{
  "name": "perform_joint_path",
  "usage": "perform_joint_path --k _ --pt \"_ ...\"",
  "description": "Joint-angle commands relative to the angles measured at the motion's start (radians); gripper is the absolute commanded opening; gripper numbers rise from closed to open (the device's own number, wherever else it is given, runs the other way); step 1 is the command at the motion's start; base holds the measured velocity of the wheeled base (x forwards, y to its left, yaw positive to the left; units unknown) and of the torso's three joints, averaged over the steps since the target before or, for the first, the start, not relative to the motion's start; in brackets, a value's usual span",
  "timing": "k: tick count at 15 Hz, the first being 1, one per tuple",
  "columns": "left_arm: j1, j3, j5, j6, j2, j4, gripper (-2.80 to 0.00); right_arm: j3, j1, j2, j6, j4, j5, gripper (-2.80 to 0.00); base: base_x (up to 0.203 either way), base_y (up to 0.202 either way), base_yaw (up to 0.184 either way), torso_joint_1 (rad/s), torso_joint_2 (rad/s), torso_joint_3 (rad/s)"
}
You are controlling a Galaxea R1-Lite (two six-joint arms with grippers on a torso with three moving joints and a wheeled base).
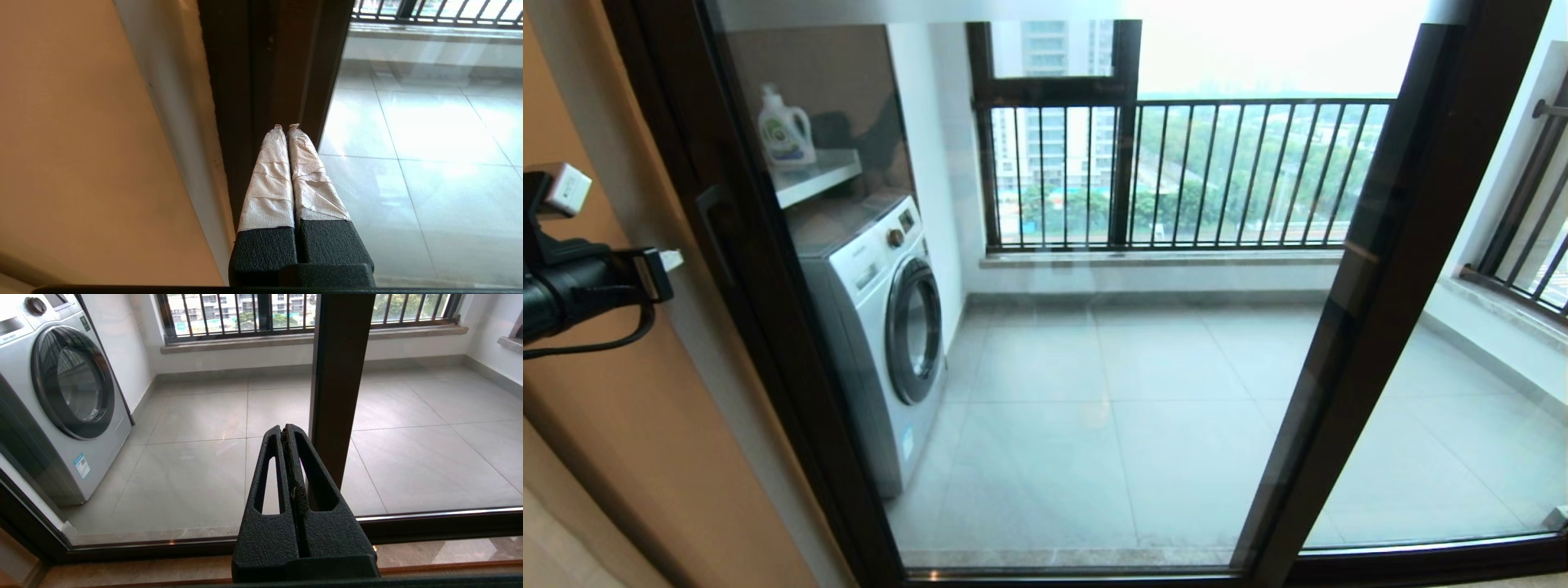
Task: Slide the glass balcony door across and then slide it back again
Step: Close the slid door
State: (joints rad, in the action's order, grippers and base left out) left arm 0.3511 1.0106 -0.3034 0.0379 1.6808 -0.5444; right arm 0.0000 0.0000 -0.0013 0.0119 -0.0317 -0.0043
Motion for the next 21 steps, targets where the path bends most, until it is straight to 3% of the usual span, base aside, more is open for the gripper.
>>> perform_joint_path --k 1,3,5,11,15,18,21 --pt "0.0 0.024 0.002 0.005 0.088 -0.035 -2.8 0.012 0.0 0.001 0.0 -0.001 0.0 -2.8 0.0 0.0 0.0 0.0 0.0 0.0" --pt "0.006 0.053 0.017 0.03 0.171 -0.107 -2.8 0.012 0.0 0.001 0.0 -0.001 0.0 -2.8 0.0 0.0 0.0 0.0 0.0 0.0" --pt "0.009 0.08 0.076 0.045 0.23 -0.182 -2.8 0.012 0.0 0.001 0.0 -0.001 0.0 -2.8 0.0 0.0 0.0 0.0 0.0 0.0" --pt "0.006 0.148 0.109 0.063 0.287 -0.201 -2.8 0.012 0.0 0.001 0.0 -0.001 0.0 -2.8 0.0 0.0 0.0 0.0 0.0 0.0" --pt "-0.058 0.147 0.113 0.062 0.281 -0.202 -2.8 0.012 0.0 0.001 0.0 -0.001 0.0 -2.8 0.0 0.0 0.0 0.0 0.0 0.0" --pt "-0.127 0.15 0.166 0.056 0.248 -0.201 -2.8 0.012 0.0 0.001 0.0 -0.001 0.0 -2.8 0.0 0.0 0.0 0.0 0.0 0.0" --pt "-0.166 0.153 0.175 0.057 0.225 -0.197 -2.8 0.012 0.0 0.001 0.0 -0.001 0.0 -2.8 0.0 0.0 0.0 0.0 0.0 0.0"
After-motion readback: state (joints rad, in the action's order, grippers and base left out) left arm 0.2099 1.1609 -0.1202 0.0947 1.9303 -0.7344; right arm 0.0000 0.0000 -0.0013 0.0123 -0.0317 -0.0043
